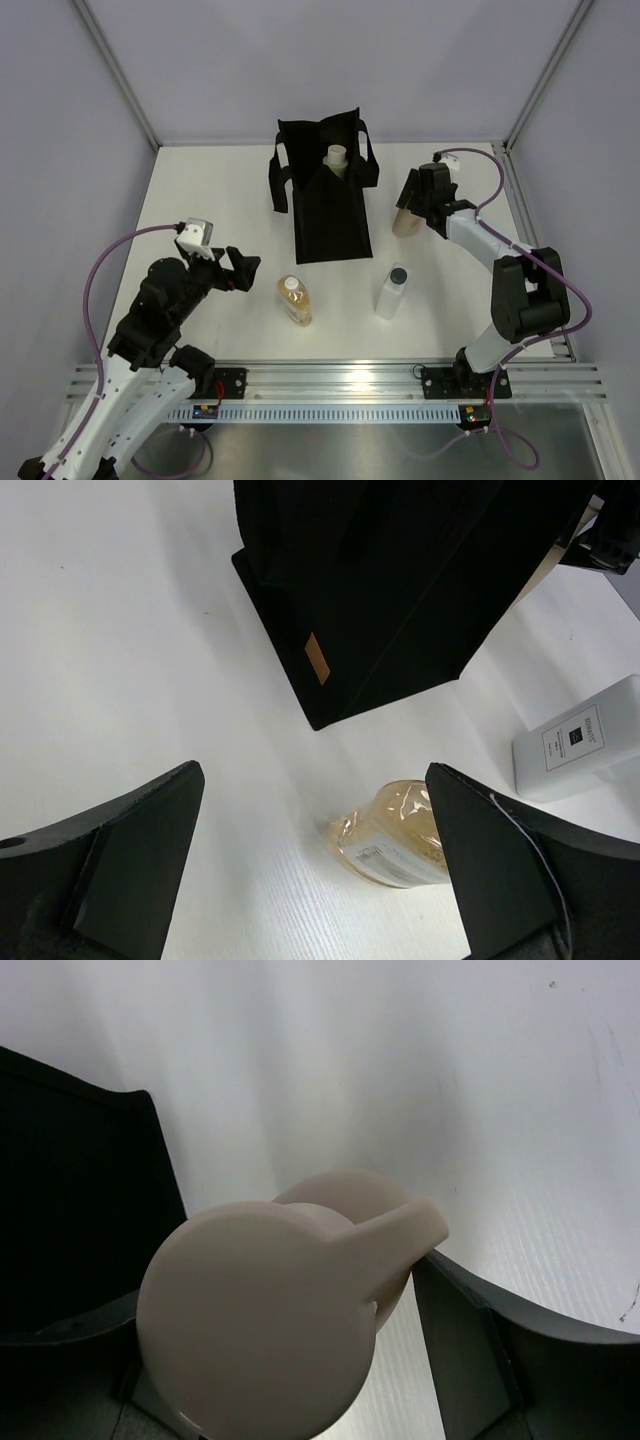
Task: Place the personal care products into the canvas bag
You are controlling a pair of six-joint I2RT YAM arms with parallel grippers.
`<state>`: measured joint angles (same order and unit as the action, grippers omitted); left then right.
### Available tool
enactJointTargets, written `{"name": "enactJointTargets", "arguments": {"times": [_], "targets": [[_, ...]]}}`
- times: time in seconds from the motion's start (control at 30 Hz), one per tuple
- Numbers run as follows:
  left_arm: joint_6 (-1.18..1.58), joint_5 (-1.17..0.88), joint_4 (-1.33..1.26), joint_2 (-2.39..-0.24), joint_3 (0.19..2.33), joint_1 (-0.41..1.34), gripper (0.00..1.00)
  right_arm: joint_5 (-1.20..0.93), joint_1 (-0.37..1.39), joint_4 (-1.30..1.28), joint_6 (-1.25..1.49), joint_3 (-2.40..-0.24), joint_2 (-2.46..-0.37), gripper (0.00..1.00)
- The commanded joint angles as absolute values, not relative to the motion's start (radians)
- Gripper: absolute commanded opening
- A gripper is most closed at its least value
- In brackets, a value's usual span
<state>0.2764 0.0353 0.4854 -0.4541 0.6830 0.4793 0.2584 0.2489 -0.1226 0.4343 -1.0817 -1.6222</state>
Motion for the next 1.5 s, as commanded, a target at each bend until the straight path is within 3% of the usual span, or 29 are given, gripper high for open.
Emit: {"name": "enactJointTargets", "arguments": {"times": [0.0, 0.07, 0.17, 0.2, 0.37, 0.63, 0.83, 0.93, 0.97, 1.0, 1.1, 1.33, 1.47], "targets": [[0.265, 0.014, 0.453, -0.448, 0.692, 0.477, 0.99, 0.226, 0.252, -0.095, 0.405, -1.069, -1.574, 0.64], [0.265, 0.012, 0.454, -0.445, 0.690, 0.477, 0.99, 0.203, 0.249, -0.098, 0.387, -1.072, -1.569, 0.57], [0.267, 0.008, 0.454, -0.434, 0.686, 0.477, 0.99, 0.167, 0.239, -0.104, 0.365, -1.077, -1.552, 0.35], [0.268, 0.008, 0.454, -0.430, 0.681, 0.477, 0.99, 0.150, 0.232, -0.107, 0.353, -1.078, -1.546, 0.23], [0.268, 0.006, 0.449, -0.416, 0.678, 0.477, 0.99, -0.033, 0.196, -0.118, 0.230, -1.081, -1.477, 0.00], [0.270, 0.006, 0.448, -0.416, 0.675, 0.477, 0.99, -0.305, 0.178, -0.233, -0.054, -1.086, -1.469, 0.00], [0.272, 0.006, 0.446, -0.410, 0.672, 0.477, 0.99, -0.276, 0.175, -0.233, -0.133, -1.040, -1.491, 0.00], [0.270, 0.006, 0.442, -0.413, 0.670, 0.477, 0.99, -0.250, 0.175, -0.204, -0.156, -0.997, -1.482, 0.12], [0.270, 0.006, 0.442, -0.411, 0.670, 0.477, 0.99, -0.247, 0.175, -0.201, -0.161, -0.991, -1.479, 0.20], [0.270, 0.006, 0.440, -0.413, 0.670, 0.477, 0.99, -0.244, 0.175, -0.207, -0.172, -0.986, -1.477, 0.33], [0.270, -0.020, 0.439, -0.414, 0.667, 0.477, 0.99, -0.258, 0.175, -0.224, -0.190, -0.986, -1.473, 0.58], [0.271, -0.018, 0.440, -0.410, 0.666, 0.477, 0.99, -0.265, 0.175, -0.215, -0.209, -0.956, -1.436, 0.91], [0.272, -0.017, 0.442, -0.403, 0.666, 0.477, 0.99, -0.267, 0.175, -0.221, -0.190, -0.969, -1.466, 0.99]]}}
